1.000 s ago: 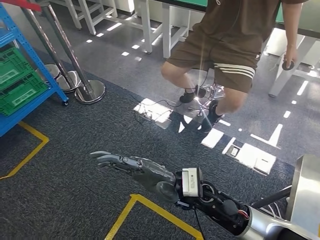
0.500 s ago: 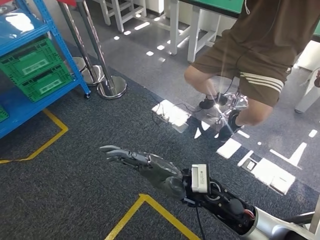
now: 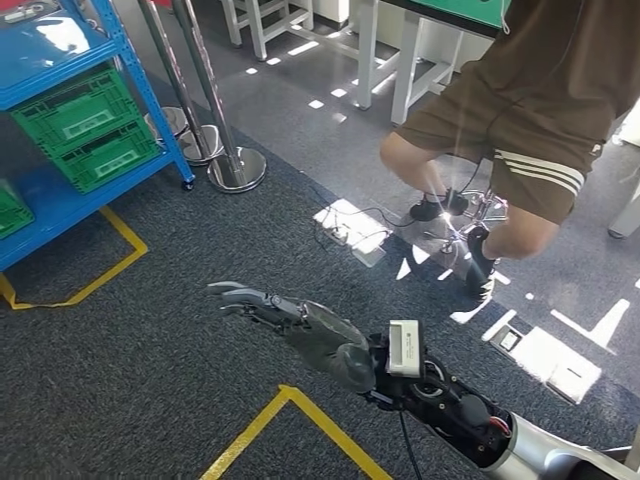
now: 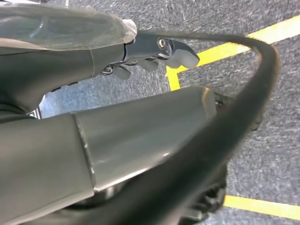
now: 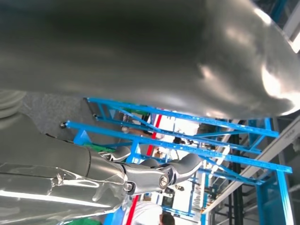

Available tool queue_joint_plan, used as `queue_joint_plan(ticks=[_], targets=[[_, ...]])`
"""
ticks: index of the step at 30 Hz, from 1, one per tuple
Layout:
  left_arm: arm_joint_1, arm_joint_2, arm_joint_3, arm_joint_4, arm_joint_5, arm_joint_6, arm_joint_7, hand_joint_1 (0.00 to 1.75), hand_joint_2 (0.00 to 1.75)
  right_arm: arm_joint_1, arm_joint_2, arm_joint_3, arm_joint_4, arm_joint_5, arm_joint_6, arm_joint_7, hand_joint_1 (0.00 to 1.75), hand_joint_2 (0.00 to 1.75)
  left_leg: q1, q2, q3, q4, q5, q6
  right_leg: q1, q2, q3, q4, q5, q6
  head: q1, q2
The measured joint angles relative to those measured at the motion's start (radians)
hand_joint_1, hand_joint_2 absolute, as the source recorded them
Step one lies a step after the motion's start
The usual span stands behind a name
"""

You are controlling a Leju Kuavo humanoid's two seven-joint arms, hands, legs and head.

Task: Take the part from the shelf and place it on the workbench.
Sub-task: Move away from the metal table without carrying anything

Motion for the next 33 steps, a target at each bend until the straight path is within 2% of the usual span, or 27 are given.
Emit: queue_joint_plan(ticks=[2, 4, 6, 8, 9, 10, 11, 12, 13, 14, 16, 17, 19, 21, 23, 24, 25, 26, 27, 29, 30, 31, 33], targets=[[0.000, 0.002, 0.000, 0.000, 0.001, 0.002, 0.005, 0.00, 0.00, 0.010, 0.000, -0.008, 0.000, -0.002, 0.000, -0.004, 0.00, 0.00, -0.004, -0.008, 0.006, -0.017, 0.003, 0.005, -0.002, -0.012, 0.004, -0.007, -0.001, 0.006, 0.000, 0.000], [0.003, 0.000, 0.000, 0.000, 0.001, 0.003, 0.009, 0.00, 0.00, 0.016, -0.001, -0.016, -0.002, -0.003, 0.000, -0.008, 0.00, 0.00, 0.004, -0.019, 0.025, -0.045, 0.014, 0.002, -0.003, 0.001, 0.002, 0.007, -0.014, 0.015, 0.001, 0.000], [0.003, -0.004, 0.000, 0.000, 0.004, 0.005, 0.012, 0.00, 0.00, 0.023, -0.002, -0.026, -0.002, -0.004, 0.002, -0.012, 0.00, 0.00, 0.014, -0.029, 0.041, -0.066, 0.022, -0.001, -0.005, 0.031, -0.038, 0.099, -0.063, 0.026, 0.004, 0.000], [0.001, -0.009, 0.000, 0.000, 0.008, 0.008, 0.015, 0.00, 0.00, 0.034, -0.002, -0.036, -0.001, -0.005, 0.004, -0.016, 0.00, 0.00, 0.017, -0.043, 0.043, -0.068, 0.021, 0.001, -0.009, 0.044, -0.102, 0.227, -0.117, 0.035, 0.006, 0.000], [0.001, -0.011, 0.000, 0.000, 0.010, 0.011, 0.016, 0.00, 0.00, 0.039, -0.003, -0.041, 0.000, -0.005, 0.005, -0.016, 0.00, 0.00, 0.019, -0.051, 0.044, -0.067, 0.020, -0.001, -0.011, 0.045, -0.120, 0.259, -0.121, 0.040, 0.007, 0.000], [0.001, -0.014, 0.000, 0.000, 0.013, 0.014, 0.017, 0.00, 0.00, 0.042, -0.004, -0.046, 0.002, -0.005, 0.002, -0.016, 0.00, 0.00, 0.022, -0.059, 0.045, -0.065, 0.018, -0.004, -0.014, 0.045, -0.121, 0.254, -0.105, 0.045, 0.007, 0.000], [0.001, -0.018, 0.000, 0.000, 0.017, 0.018, 0.017, 0.00, 0.00, 0.043, -0.005, -0.053, 0.004, -0.005, -0.006, -0.012, 0.00, 0.00, 0.026, -0.068, 0.045, -0.060, 0.014, -0.009, -0.019, 0.047, -0.102, 0.209, -0.070, 0.051, 0.009, 0.000], [0.002, -0.020, 0.000, 0.000, 0.022, 0.021, 0.017, 0.00, 0.00, 0.043, -0.008, -0.061, 0.007, -0.004, -0.021, -0.006, 0.00, 0.00, 0.029, -0.076, 0.045, -0.052, 0.009, -0.016, -0.025, 0.056, -0.073, 0.142, -0.032, 0.058, 0.010, 0.000], [0.002, -0.022, 0.000, 0.000, 0.026, 0.025, 0.017, 0.00, 0.00, 0.044, -0.012, -0.072, 0.012, -0.002, -0.044, 0.002, 0.00, 0.00, 0.030, -0.085, 0.041, -0.039, 0.003, -0.024, -0.031, 0.071, -0.043, 0.077, -0.005, 0.063, 0.012, 0.000], [0.001, -0.023, 0.001, 0.000, 0.031, 0.027, 0.017, 0.00, 0.00, 0.049, -0.017, -0.086, 0.018, 0.002, -0.075, 0.012, 0.00, 0.00, 0.031, -0.094, 0.035, -0.027, -0.001, -0.031, -0.035, 0.085, -0.022, 0.031, 0.009, 0.062, 0.014, 0.000], [0.001, -0.023, 0.002, 0.000, 0.039, 0.028, 0.017, 0.00, 0.00, 0.066, -0.031, -0.120, 0.039, 0.023, -0.143, 0.032, 0.00, 0.00, 0.030, -0.110, 0.020, -0.013, -0.002, -0.043, -0.035, 0.098, -0.009, 0.005, 0.005, 0.049, 0.013, 0.000], [0.003, -0.023, 0.002, 0.000, 0.041, 0.028, 0.018, 0.00, 0.00, 0.076, -0.038, -0.138, 0.051, 0.036, -0.171, 0.039, 0.00, 0.00, 0.032, -0.117, 0.015, -0.013, 0.001, -0.047, -0.034, 0.091, -0.008, 0.006, 0.006, 0.040, 0.011, 0.000], [0.009, -0.024, 0.002, 0.000, 0.043, 0.028, 0.018, 0.00, 0.00, 0.094, -0.055, -0.176, 0.079, 0.054, -0.198, 0.046, 0.00, 0.00, 0.032, -0.102, 0.003, 0.006, -0.009, -0.056, -0.034, 0.077, -0.007, 0.004, 0.010, 0.028, 0.007, 0.000], [0.011, -0.024, 0.003, 0.000, 0.044, 0.028, 0.018, 0.00, 0.00, 0.105, -0.067, -0.210, 0.099, 0.061, -0.202, 0.046, 0.00, 0.00, 0.033, -0.064, -0.041, 0.095, -0.055, -0.065, -0.035, 0.064, -0.007, 0.003, 0.011, 0.019, 0.001, 0.000], [0.010, -0.026, 0.003, 0.000, 0.044, 0.027, 0.018, 0.00, 0.00, 0.115, -0.072, -0.230, 0.113, 0.066, -0.203, 0.046, 0.00, 0.00, 0.036, -0.045, -0.113, 0.230, -0.106, -0.071, -0.032, 0.050, -0.008, 0.003, 0.009, 0.015, -0.002, 0.000], [0.009, -0.027, 0.003, 0.000, 0.044, 0.026, 0.018, 0.00, 0.00, 0.120, -0.074, -0.237, 0.120, 0.069, -0.203, 0.047, 0.00, 0.00, 0.037, -0.042, -0.138, 0.272, -0.114, -0.070, -0.031, 0.042, -0.007, 0.003, 0.008, 0.013, -0.002, 0.000], [0.009, -0.029, 0.003, 0.000, 0.044, 0.026, 0.018, 0.00, 0.00, 0.124, -0.075, -0.244, 0.126, 0.070, -0.203, 0.047, 0.00, 0.00, 0.037, -0.042, -0.145, 0.280, -0.105, -0.067, -0.029, 0.035, -0.006, 0.003, 0.007, 0.012, -0.003, 0.000], [0.009, -0.030, 0.003, 0.000, 0.045, 0.026, 0.018, 0.00, 0.00, 0.126, -0.076, -0.250, 0.131, 0.071, -0.204, 0.048, 0.00, 0.00, 0.036, -0.040, -0.131, 0.245, -0.078, -0.061, -0.027, 0.029, -0.004, 0.002, 0.005, 0.012, -0.003, 0.000], [0.009, -0.030, 0.003, 0.000, 0.045, 0.026, 0.018, 0.00, 0.00, 0.126, -0.076, -0.256, 0.135, 0.072, -0.204, 0.048, 0.00, 0.00, 0.032, -0.035, -0.098, 0.177, -0.041, -0.051, -0.025, 0.024, -0.001, 0.002, 0.003, 0.011, -0.002, 0.000], [0.006, -0.026, 0.003, 0.000, 0.046, 0.026, 0.018, 0.00, 0.00, 0.126, -0.076, -0.266, 0.141, 0.073, -0.206, 0.049, 0.00, 0.00, 0.020, -0.008, -0.031, 0.041, 0.007, -0.029, -0.022, 0.014, 0.003, -0.001, 0.000, 0.013, -0.002, 0.000], [0.004, -0.024, 0.003, 0.000, 0.046, 0.026, 0.018, 0.00, 0.00, 0.127, -0.077, -0.270, 0.144, 0.077, -0.213, 0.055, 0.00, 0.00, 0.013, 0.001, -0.013, 0.004, 0.015, -0.021, -0.022, 0.009, 0.004, -0.002, -0.001, 0.016, -0.002, 0.000], [0.002, -0.022, 0.003, 0.000, 0.046, 0.026, 0.018, 0.00, 0.00, 0.128, -0.079, -0.275, 0.149, 0.085, -0.228, 0.069, 0.00, 0.00, 0.008, 0.005, -0.008, -0.009, 0.012, -0.017, -0.023, 0.004, 0.005, -0.005, -0.002, 0.020, -0.002, 0.000], [0.002, -0.021, 0.003, 0.000, 0.045, 0.025, 0.021, 0.00, 0.00, 0.134, -0.084, -0.287, 0.163, 0.109, -0.278, 0.107, 0.00, 0.00, 0.008, -0.008, 0.000, -0.025, 0.016, -0.013, -0.024, -0.006, 0.012, -0.013, -0.005, 0.030, -0.002, 0.000]])
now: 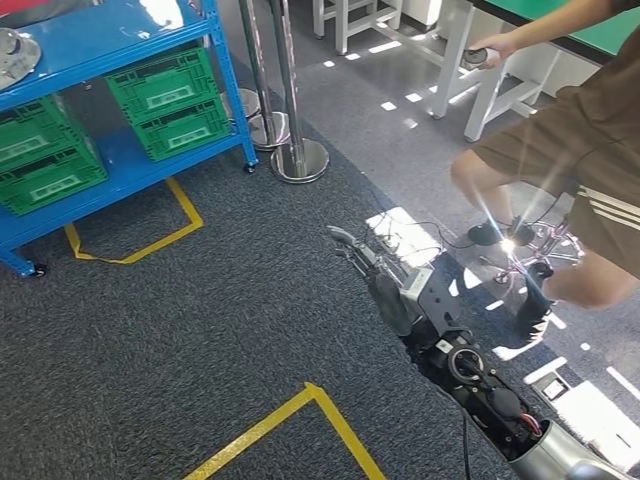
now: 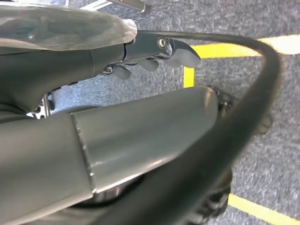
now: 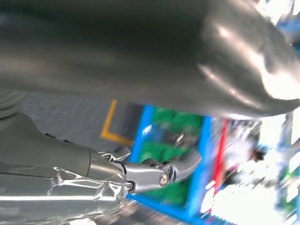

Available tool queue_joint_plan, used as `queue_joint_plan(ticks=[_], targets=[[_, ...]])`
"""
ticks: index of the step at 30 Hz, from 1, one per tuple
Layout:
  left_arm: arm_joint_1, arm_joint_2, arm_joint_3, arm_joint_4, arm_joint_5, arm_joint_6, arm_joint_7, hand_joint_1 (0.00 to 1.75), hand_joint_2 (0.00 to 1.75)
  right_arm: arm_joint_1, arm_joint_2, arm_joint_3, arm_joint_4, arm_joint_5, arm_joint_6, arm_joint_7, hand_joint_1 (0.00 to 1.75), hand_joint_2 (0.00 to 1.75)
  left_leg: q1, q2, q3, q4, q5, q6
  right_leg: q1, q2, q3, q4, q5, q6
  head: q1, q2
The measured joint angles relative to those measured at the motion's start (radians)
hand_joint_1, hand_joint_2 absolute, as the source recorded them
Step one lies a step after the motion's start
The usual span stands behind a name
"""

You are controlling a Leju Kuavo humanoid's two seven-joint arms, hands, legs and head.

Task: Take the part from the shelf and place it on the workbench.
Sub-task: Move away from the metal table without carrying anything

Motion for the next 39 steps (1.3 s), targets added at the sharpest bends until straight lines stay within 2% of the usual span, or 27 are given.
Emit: queue_joint_plan(ticks=[2, 3, 5, 6, 7, 8, 10, 12, 15, 17, 18, 20, 21, 22, 23, 24, 26, 27, 28, 30, 32, 33, 34, 36, 37, 38, 39], targets=[[0.002, -0.001, 0.000, 0.000, -0.004, -0.006, 0.006, 0.00, 0.00, 0.008, -0.012, -0.021, 0.040, 0.018, -0.039, 0.021, 0.00, 0.00, 0.007, -0.011, 0.022, -0.030, 0.009, 0.004, 0.001, 0.015, -0.001, 0.020, -0.019, 0.009, 0.001, 0.000], [0.003, -0.003, 0.000, 0.000, -0.007, -0.010, 0.007, 0.00, 0.00, 0.012, -0.020, -0.038, 0.073, 0.022, -0.048, 0.022, 0.00, 0.00, 0.011, -0.017, 0.033, -0.042, 0.012, 0.007, 0.002, 0.028, -0.017, 0.060, -0.041, 0.012, 0.003, 0.000], [0.002, -0.006, 0.000, 0.000, -0.009, -0.017, 0.001, 0.00, 0.00, 0.023, -0.036, -0.074, 0.165, 0.025, -0.054, 0.012, 0.00, 0.00, 0.009, -0.033, 0.038, -0.045, 0.012, 0.013, 0.002, 0.048, -0.081, 0.188, -0.097, 0.017, 0.007, 0.000], [0.002, -0.007, 0.000, 0.000, -0.009, -0.020, -0.002, 0.00, 0.00, 0.029, -0.041, -0.091, 0.216, 0.028, -0.055, 0.006, 0.00, 0.00, 0.009, -0.043, 0.038, -0.045, 0.011, 0.013, 0.002, 0.050, -0.111, 0.241, -0.111, 0.019, 0.010, 0.000], [0.003, -0.009, 0.000, 0.000, -0.009, -0.022, -0.003, 0.00, 0.00, 0.032, -0.045, -0.106, 0.271, 0.030, -0.052, -0.001, 0.00, 0.00, 0.009, -0.052, 0.038, -0.044, 0.009, 0.013, 0.002, 0.051, -0.127, 0.261, -0.107, 0.021, 0.013, 0.000], [0.004, -0.011, 0.000, 0.000, -0.009, -0.022, -0.003, 0.00, 0.00, 0.033, -0.048, -0.119, 0.325, 0.029, -0.049, -0.008, 0.00, 0.00, 0.009, -0.060, 0.039, -0.041, 0.008, 0.012, 0.001, 0.052, -0.124, 0.241, -0.083, 0.023, 0.014, 0.000], [0.005, -0.014, 0.000, 0.000, -0.011, -0.022, -0.004, 0.00, 0.00, 0.026, -0.051, -0.144, 0.438, 0.019, -0.038, -0.023, 0.00, 0.00, 0.011, -0.075, 0.039, -0.031, 0.001, 0.006, -0.002, 0.060, -0.072, 0.115, -0.008, 0.026, 0.018, 0.000], [0.004, -0.016, 0.000, 0.000, -0.013, -0.022, -0.004, 0.00, 0.00, 0.015, -0.053, -0.169, 0.557, 0.001, -0.031, -0.032, 0.00, 0.00, 0.009, -0.090, 0.032, -0.013, -0.007, -0.003, -0.004, 0.075, -0.028, 0.013, 0.027, 0.021, 0.020, 0.000], [0.008, -0.015, 0.000, 0.000, -0.015, -0.023, -0.004, 0.00, 0.00, 0.001, -0.053, -0.198, 0.719, -0.022, -0.023, -0.027, 0.00, 0.00, 0.006, -0.104, 0.024, -0.005, -0.009, -0.013, -0.003, 0.073, -0.014, -0.007, 0.025, 0.002, 0.018, 0.000], [0.012, -0.014, 0.000, 0.000, -0.017, -0.024, -0.005, 0.00, 0.00, -0.005, -0.053, -0.210, 0.810, -0.031, -0.022, -0.007, 0.00, 0.00, 0.007, -0.088, 0.010, 0.024, -0.029, -0.023, -0.007, 0.064, -0.009, -0.009, 0.028, -0.008, 0.013, 0.000], [0.011, -0.013, 0.000, 0.000, -0.018, -0.026, -0.005, 0.00, 0.00, -0.006, -0.053, -0.216, 0.854, -0.035, -0.023, 0.005, 0.00, 0.00, 0.009, -0.072, -0.012, 0.068, -0.053, -0.030, -0.009, 0.059, -0.009, -0.010, 0.029, -0.011, 0.009, 0.000], [0.010, -0.015, 0.000, 0.000, -0.021, -0.029, -0.005, 0.00, 0.00, -0.002, -0.053, -0.226, 0.935, -0.045, -0.027, 0.029, 0.00, 0.00, 0.016, -0.042, -0.083, 0.205, -0.114, -0.043, -0.008, 0.048, -0.008, -0.011, 0.028, -0.015, 0.002, 0.000], [0.009, -0.016, 0.000, 0.000, -0.022, -0.030, -0.005, 0.00, 0.00, 0.002, -0.052, -0.230, 0.970, -0.051, -0.030, 0.042, 0.00, 0.00, 0.019, -0.037, -0.117, 0.267, -0.134, -0.047, -0.008, 0.042, -0.008, -0.010, 0.026, -0.016, 0.002, 0.000], [0.009, -0.017, 0.000, 0.000, -0.023, -0.031, -0.006, 0.00, 0.00, 0.006, -0.051, -0.234, 1.004, -0.055, -0.033, 0.053, 0.00, 0.00, 0.021, -0.035, -0.138, 0.298, -0.136, -0.048, -0.008, 0.036, -0.007, -0.010, 0.024, -0.016, 0.002, 0.000], [0.010, -0.018, 0.000, 0.000, -0.024, -0.032, -0.006, 0.00, 0.00, 0.010, -0.050, -0.238, 1.033, -0.058, -0.036, 0.062, 0.00, 0.00, 0.022, -0.033, -0.137, 0.289, -0.118, -0.046, -0.007, 0.031, -0.005, -0.011, 0.021, -0.016, 0.002, 0.000], [0.010, -0.018, 0.000, 0.000, -0.025, -0.032, -0.006, 0.00, 0.00, 0.013, -0.049, -0.241, 1.058, -0.060, -0.038, 0.070, 0.00, 0.00, 0.021, -0.032, -0.116, 0.240, -0.086, -0.040, -0.007, 0.028, -0.001, -0.011, 0.019, -0.015, 0.001, 0.000], [0.009, -0.015, 0.000, 0.000, -0.027, -0.032, -0.006, 0.00, 0.00, 0.015, -0.044, -0.246, 1.097, -0.061, -0.043, 0.085, 0.00, 0.00, 0.012, -0.016, -0.043, 0.091, -0.019, -0.020, -0.005, 0.023, 0.005, -0.012, 0.014, -0.013, 0.002, 0.000], [0.006, -0.013, 0.000, 0.000, -0.029, -0.033, -0.007, 0.00, 0.00, 0.016, -0.041, -0.248, 1.115, -0.062, -0.045, 0.095, 0.00, 0.00, 0.006, -0.007, -0.016, 0.036, -0.002, -0.012, -0.004, 0.021, 0.007, -0.013, 0.011, -0.010, 0.002, 0.000], [0.003, -0.011, 0.000, 0.000, -0.031, -0.035, -0.008, 0.00, 0.00, 0.018, -0.039, -0.251, 1.133, -0.063, -0.048, 0.105, 0.00, 0.00, 0.001, 0.000, 0.000, 0.006, 0.003, -0.005, -0.004, 0.017, 0.009, -0.014, 0.009, -0.007, 0.002, 0.000], [0.000, -0.008, 0.000, 0.000, -0.036, -0.040, -0.010, 0.00, 0.00, 0.025, -0.033, -0.255, 1.164, -0.068, -0.052, 0.125, 0.00, 0.00, -0.004, -0.004, 0.006, -0.008, 0.001, -0.001, -0.004, 0.007, 0.016, -0.020, 0.005, 0.004, 0.002, 0.000], [0.002, -0.006, 0.000, 0.000, -0.038, -0.044, -0.010, 0.00, 0.00, 0.034, -0.027, -0.257, 1.190, -0.074, -0.054, 0.144, 0.00, 0.00, 0.002, -0.012, 0.023, -0.030, 0.006, 0.004, -0.005, 0.014, 0.019, -0.011, -0.008, 0.011, 0.003, 0.000], [0.002, -0.007, 0.000, 0.000, -0.039, -0.045, -0.010, 0.00, 0.00, 0.038, -0.025, -0.258, 1.203, -0.076, -0.056, 0.155, 0.00, 0.00, 0.005, -0.015, 0.034, -0.042, 0.008, 0.007, -0.004, 0.025, 0.008, 0.018, -0.028, 0.013, 0.005, 0.000], [0.002, -0.008, 0.000, 0.000, -0.039, -0.046, -0.009, 0.00, 0.00, 0.042, -0.023, -0.261, 1.217, -0.077, -0.059, 0.168, 0.00, 0.00, 0.008, -0.019, 0.042, -0.049, 0.010, 0.010, -0.004, 0.037, -0.016, 0.072, -0.056, 0.013, 0.008, 0.000], [-0.001, -0.009, 0.000, 0.000, -0.039, -0.049, -0.008, 0.00, 0.00, 0.055, -0.020, -0.264, 1.241, -0.076, -0.063, 0.194, 0.00, 0.00, 0.008, -0.033, 0.046, -0.050, 0.007, 0.015, -0.002, 0.048, -0.084, 0.206, -0.113, 0.015, 0.011, 0.000], [-0.001, -0.010, 0.000, 0.000, -0.039, -0.050, -0.007, 0.00, 0.00, 0.061, -0.018, -0.265, 1.250, -0.075, -0.065, 0.204, 0.00, 0.00, 0.008, -0.041, 0.048, -0.049, 0.005, 0.015, -0.002, 0.049, -0.109, 0.250, -0.121, 0.016, 0.012, 0.000], [0.000, -0.012, -0.001, 0.000, -0.038, -0.050, -0.006, 0.00, 0.00, 0.066, -0.016, -0.265, 1.259, -0.074, -0.066, 0.211, 0.00, 0.00, 0.009, -0.048, 0.050, -0.047, 0.003, 0.014, -0.002, 0.050, -0.118, 0.256, -0.109, 0.019, 0.013, 0.000], [0.000, -0.013, -0.001, 0.000, -0.038, -0.050, -0.005, 0.00, 0.00, 0.069, -0.014, -0.265, 1.266, -0.073, -0.067, 0.218, 0.00, 0.00, 0.010, -0.055, 0.052, -0.043, 0.000, 0.011, -0.003, 0.051, -0.107, 0.222, -0.079, 0.021, 0.014, 0.000]])
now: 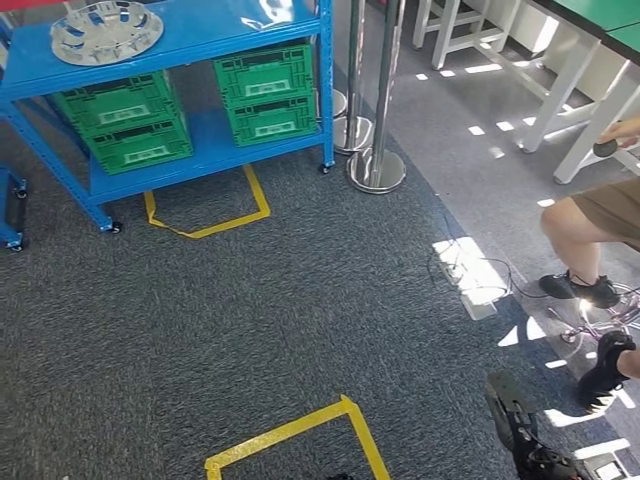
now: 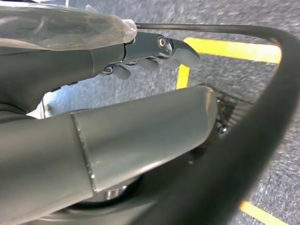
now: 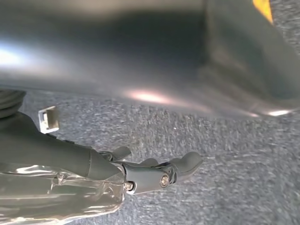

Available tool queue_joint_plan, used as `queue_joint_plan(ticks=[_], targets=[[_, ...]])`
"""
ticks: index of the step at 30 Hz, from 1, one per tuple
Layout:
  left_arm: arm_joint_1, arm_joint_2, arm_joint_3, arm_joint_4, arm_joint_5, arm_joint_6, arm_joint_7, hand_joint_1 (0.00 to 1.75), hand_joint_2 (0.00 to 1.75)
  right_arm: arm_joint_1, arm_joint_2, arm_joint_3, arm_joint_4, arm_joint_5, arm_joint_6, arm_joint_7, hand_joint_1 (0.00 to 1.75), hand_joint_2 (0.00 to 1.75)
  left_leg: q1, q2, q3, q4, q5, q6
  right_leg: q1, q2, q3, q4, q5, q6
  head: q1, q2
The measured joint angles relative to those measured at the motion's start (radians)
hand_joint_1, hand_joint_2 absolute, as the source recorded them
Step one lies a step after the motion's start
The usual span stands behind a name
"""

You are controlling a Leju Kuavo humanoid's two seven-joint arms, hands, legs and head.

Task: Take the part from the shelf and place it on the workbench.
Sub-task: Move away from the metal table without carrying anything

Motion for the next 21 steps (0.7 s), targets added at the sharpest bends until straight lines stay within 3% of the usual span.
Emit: queue_joint_plan(ticks=[2, 4, 7, 9, 12, 13, 14, 15, 18, 19, 21], targets=[[0.001, -0.002, 0.000, 0.000, 0.000, 0.000, 0.000, 0.00, 0.00, 0.001, 0.003, 0.000, 0.012, 0.001, -0.002, 0.015, 0.00, 0.00, 0.001, -0.012, -0.001, 0.017, -0.011, -0.010, -0.005, 0.015, 0.053, -0.128, 0.072, 0.007, 0.003, 0.000], [-0.001, 0.000, 0.000, 0.000, -0.002, 0.000, 0.001, 0.00, 0.00, 0.001, 0.008, 0.000, 0.024, 0.006, -0.008, 0.041, 0.00, 0.00, -0.001, -0.024, -0.011, 0.040, -0.022, -0.021, -0.009, 0.035, 0.086, -0.207, 0.096, 0.001, 0.004, 0.000], [0.001, 0.004, -0.001, 0.000, -0.003, 0.000, 0.002, 0.00, 0.00, 0.004, 0.020, 0.002, 0.036, 0.028, -0.018, 0.088, 0.00, 0.00, 0.000, -0.035, -0.021, 0.052, -0.025, -0.033, -0.005, 0.029, 0.094, -0.214, 0.093, -0.020, 0.001, 0.000], [0.003, 0.006, -0.001, 0.000, -0.003, 0.000, 0.004, 0.00, 0.00, 0.002, 0.026, 0.005, 0.040, 0.047, -0.027, 0.117, 0.00, 0.00, 0.002, -0.017, -0.039, 0.091, -0.049, -0.044, -0.007, 0.020, 0.097, -0.216, 0.098, -0.030, -0.004, 0.000], [-0.001, 0.005, -0.001, 0.000, -0.003, 0.000, 0.010, 0.00, 0.00, 0.003, 0.031, 0.017, 0.047, 0.068, -0.031, 0.146, 0.00, 0.00, 0.009, 0.016, -0.133, 0.282, -0.138, -0.060, -0.006, 0.003, 0.095, -0.216, 0.098, -0.036, -0.012, 0.000], [-0.001, 0.005, -0.001, 0.000, -0.002, 0.000, 0.012, 0.00, 0.00, 0.004, 0.033, 0.021, 0.050, 0.071, -0.031, 0.151, 0.00, 0.00, 0.011, 0.019, -0.162, 0.335, -0.153, -0.062, -0.005, -0.003, 0.095, -0.216, 0.097, -0.037, -0.012, 0.000], [-0.001, 0.004, -0.002, 0.000, -0.001, 0.001, 0.013, 0.00, 0.00, 0.003, 0.034, 0.024, 0.052, 0.073, -0.031, 0.153, 0.00, 0.00, 0.012, 0.020, -0.173, 0.352, -0.150, -0.061, -0.005, -0.007, 0.096, -0.216, 0.097, -0.037, -0.012, 0.000], [0.000, 0.004, -0.002, 0.000, -0.001, 0.002, 0.013, 0.00, 0.00, 0.003, 0.035, 0.027, 0.053, 0.074, -0.031, 0.154, 0.00, 0.00, 0.012, 0.021, -0.164, 0.328, -0.128, -0.056, -0.004, -0.012, 0.096, -0.216, 0.096, -0.038, -0.012, 0.000], [-0.002, 0.008, -0.002, 0.000, 0.000, 0.006, 0.013, 0.00, 0.00, 0.001, 0.039, 0.036, 0.054, 0.074, -0.031, 0.153, 0.00, 0.00, 0.001, 0.039, -0.061, 0.120, -0.038, -0.028, 0.001, -0.022, 0.101, -0.220, 0.094, -0.036, -0.012, 0.000], [-0.004, 0.011, -0.002, 0.000, 0.000, 0.007, 0.013, 0.00, 0.00, 0.001, 0.041, 0.038, 0.054, 0.074, -0.031, 0.153, 0.00, 0.00, -0.005, 0.047, -0.038, 0.072, -0.025, -0.019, 0.002, -0.025, 0.103, -0.222, 0.093, -0.034, -0.012, 0.000], [-0.006, 0.013, -0.002, 0.000, 0.000, 0.008, 0.013, 0.00, 0.00, 0.000, 0.044, 0.042, 0.054, 0.073, -0.030, 0.153, 0.00, 0.00, -0.012, 0.050, -0.027, 0.044, -0.024, -0.010, 0.000, -0.032, 0.105, -0.227, 0.092, -0.026, -0.012, 0.000]])
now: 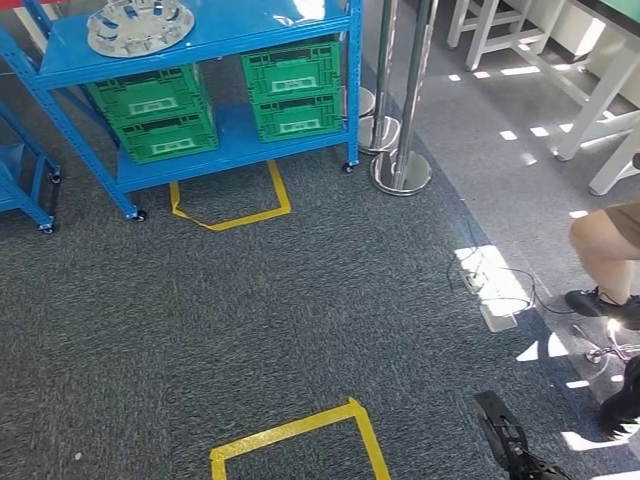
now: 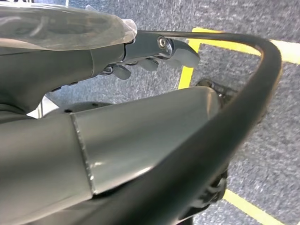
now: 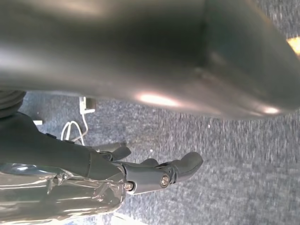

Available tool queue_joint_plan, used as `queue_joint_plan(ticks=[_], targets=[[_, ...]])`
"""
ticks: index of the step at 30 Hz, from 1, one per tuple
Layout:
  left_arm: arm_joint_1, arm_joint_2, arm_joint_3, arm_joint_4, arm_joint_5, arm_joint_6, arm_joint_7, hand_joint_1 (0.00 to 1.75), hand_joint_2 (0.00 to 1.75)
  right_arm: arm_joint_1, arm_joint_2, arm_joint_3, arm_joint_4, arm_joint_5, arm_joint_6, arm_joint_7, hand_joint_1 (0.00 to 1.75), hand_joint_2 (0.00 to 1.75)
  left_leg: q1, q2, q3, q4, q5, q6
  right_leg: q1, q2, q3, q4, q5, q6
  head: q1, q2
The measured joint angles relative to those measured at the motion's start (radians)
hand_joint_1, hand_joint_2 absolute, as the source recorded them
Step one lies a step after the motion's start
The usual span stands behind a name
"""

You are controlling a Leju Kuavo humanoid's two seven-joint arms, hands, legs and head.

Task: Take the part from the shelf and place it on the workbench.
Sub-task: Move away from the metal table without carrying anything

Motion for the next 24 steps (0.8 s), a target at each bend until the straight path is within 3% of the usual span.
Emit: queue_joint_plan(ticks=[2, 4, 7, 8, 9, 10, 12, 13, 18, 20, 22, 23, 24], targets=[[0.002, 0.002, 0.000, 0.000, 0.000, 0.001, 0.000, 0.00, 0.00, -0.001, 0.003, 0.003, 0.000, -0.001, 0.002, 0.000, 0.00, 0.00, 0.001, -0.007, 0.009, -0.017, 0.007, 0.005, -0.003, -0.002, 0.006, -0.008, -0.001, 0.010, 0.001, 0.000], [0.004, 0.001, 0.000, 0.000, 0.000, 0.001, 0.000, 0.00, 0.00, -0.003, 0.004, 0.004, 0.002, -0.006, 0.003, -0.001, 0.00, 0.00, 0.007, -0.010, 0.028, -0.044, 0.019, 0.006, -0.001, 0.011, -0.007, 0.030, -0.030, 0.016, 0.004, 0.000], [0.003, -0.004, 0.000, 0.000, 0.000, 0.000, 0.000, 0.00, 0.00, -0.001, 0.005, 0.004, 0.007, -0.022, 0.007, -0.002, 0.00, 0.00, 0.008, -0.016, 0.038, -0.053, 0.021, 0.009, 0.005, 0.027, -0.094, 0.213, -0.115, 0.019, 0.011, 0.000], [0.004, -0.005, 0.000, 0.000, 0.000, -0.001, 0.000, 0.00, 0.00, 0.000, 0.005, 0.004, 0.009, -0.026, 0.009, -0.002, 0.00, 0.00, 0.007, -0.019, 0.039, -0.051, 0.020, 0.009, 0.006, 0.029, -0.114, 0.251, -0.120, 0.019, 0.013, 0.000], [0.004, -0.007, 0.000, 0.000, 0.000, -0.001, 0.000, 0.00, 0.00, 0.002, 0.005, 0.004, 0.010, -0.029, 0.010, -0.001, 0.00, 0.00, 0.007, -0.022, 0.040, -0.049, 0.017, 0.009, 0.005, 0.029, -0.115, 0.247, -0.103, 0.020, 0.014, 0.000], [0.004, -0.009, 0.000, 0.000, 0.000, -0.001, 0.000, 0.00, 0.00, 0.003, 0.005, 0.004, 0.011, -0.032, 0.011, -0.001, 0.00, 0.00, 0.007, -0.026, 0.042, -0.044, 0.013, 0.007, 0.005, 0.030, -0.098, 0.205, -0.069, 0.021, 0.015, 0.000], [0.004, -0.011, 0.000, 0.000, -0.001, -0.001, 0.000, 0.00, 0.00, 0.002, 0.005, 0.005, 0.013, -0.035, 0.011, 0.000, 0.00, 0.00, 0.007, -0.030, 0.041, -0.027, 0.001, -0.001, 0.003, 0.033, -0.040, 0.074, -0.005, 0.021, 0.018, 0.000], [0.004, -0.010, 0.000, 0.000, -0.001, -0.001, 0.000, 0.00, 0.00, 0.001, 0.005, 0.005, 0.014, -0.036, 0.012, 0.000, 0.00, 0.00, 0.006, -0.033, 0.037, -0.016, -0.004, -0.006, 0.003, 0.036, -0.021, 0.031, 0.008, 0.018, 0.020, 0.000], [0.005, -0.006, 0.000, 0.000, 0.001, 0.001, 0.003, 0.00, 0.00, 0.002, 0.007, 0.005, 0.017, -0.036, 0.014, 0.002, 0.00, 0.00, 0.004, -0.036, 0.014, 0.024, -0.023, -0.025, 0.002, 0.038, -0.009, 0.009, 0.009, -0.009, 0.012, 0.000], [0.004, -0.006, 0.000, 0.000, 0.003, 0.001, 0.006, 0.00, 0.00, 0.001, 0.007, 0.005, 0.018, -0.036, 0.014, 0.003, 0.00, 0.00, 0.011, -0.032, -0.030, 0.119, -0.074, -0.039, 0.001, 0.037, -0.010, 0.008, 0.011, -0.016, 0.005, 0.000], [0.003, -0.007, 0.000, 0.000, 0.006, 0.000, 0.008, 0.00, 0.00, 0.001, 0.007, 0.005, 0.018, -0.036, 0.015, 0.004, 0.00, 0.00, 0.018, -0.030, -0.103, 0.256, -0.128, -0.048, 0.003, 0.035, -0.011, 0.007, 0.010, -0.019, 0.001, 0.000], [0.004, -0.008, 0.000, 0.000, 0.008, 0.000, 0.008, 0.00, 0.00, 0.001, 0.007, 0.005, 0.018, -0.036, 0.016, 0.004, 0.00, 0.00, 0.019, -0.029, -0.128, 0.297, -0.135, -0.049, 0.004, 0.034, -0.011, 0.007, 0.009, -0.019, 0.001, 0.000], [0.005, -0.010, 0.000, 0.000, 0.009, 0.000, 0.009, 0.00, 0.00, 0.001, 0.007, 0.005, 0.019, -0.036, 0.017, 0.004, 0.00, 0.00, 0.019, -0.029, -0.134, 0.301, -0.123, -0.046, 0.006, 0.034, -0.011, 0.007, 0.008, -0.020, 0.001, 0.000]])
